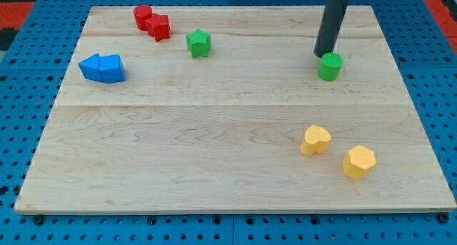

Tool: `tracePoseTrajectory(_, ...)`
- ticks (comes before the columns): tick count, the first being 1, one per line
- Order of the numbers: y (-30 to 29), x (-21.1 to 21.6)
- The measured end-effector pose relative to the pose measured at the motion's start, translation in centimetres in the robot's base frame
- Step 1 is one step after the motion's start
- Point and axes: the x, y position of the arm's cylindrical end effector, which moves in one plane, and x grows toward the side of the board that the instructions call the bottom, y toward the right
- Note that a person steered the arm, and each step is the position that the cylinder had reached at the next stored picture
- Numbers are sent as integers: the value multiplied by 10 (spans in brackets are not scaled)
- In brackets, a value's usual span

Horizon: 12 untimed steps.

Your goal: Push the green star to the left of green circle

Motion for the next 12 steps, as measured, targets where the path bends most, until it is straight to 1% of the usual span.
tracePoseTrajectory(1, 19, -23)
tracePoseTrajectory(2, -43, -91)
tracePoseTrajectory(3, -151, -124)
tracePoseTrajectory(4, -219, -89)
tracePoseTrajectory(5, -205, -24)
tracePoseTrajectory(6, -182, -24)
tracePoseTrajectory(7, -213, -57)
tracePoseTrajectory(8, -254, -28)
tracePoseTrajectory(9, -208, 21)
tracePoseTrajectory(10, -210, 12)
tracePoseTrajectory(11, -275, -33)
tracePoseTrajectory(12, -266, 14)
